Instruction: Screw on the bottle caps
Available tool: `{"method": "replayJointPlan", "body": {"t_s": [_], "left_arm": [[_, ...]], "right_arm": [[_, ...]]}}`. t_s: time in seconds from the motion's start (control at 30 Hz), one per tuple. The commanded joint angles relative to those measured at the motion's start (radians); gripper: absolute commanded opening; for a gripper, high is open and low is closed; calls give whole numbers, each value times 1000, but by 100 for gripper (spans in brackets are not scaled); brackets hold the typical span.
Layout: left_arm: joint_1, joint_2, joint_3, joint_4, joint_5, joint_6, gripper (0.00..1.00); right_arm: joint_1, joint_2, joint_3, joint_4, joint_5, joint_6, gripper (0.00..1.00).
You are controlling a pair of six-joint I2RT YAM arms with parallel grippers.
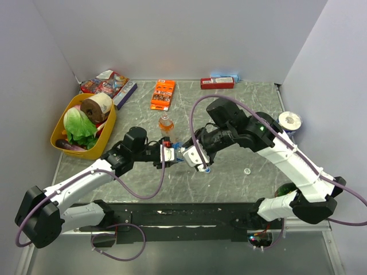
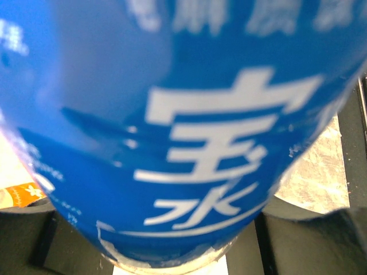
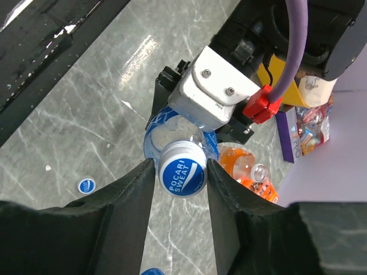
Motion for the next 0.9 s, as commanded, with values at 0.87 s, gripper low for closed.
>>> {"method": "replayJointPlan", "body": {"t_s": [0.87], "left_arm": [[-162, 57, 89, 634, -985, -187, 1]], "right_arm": [[-194, 477, 562, -20, 77, 1290, 13]]}}
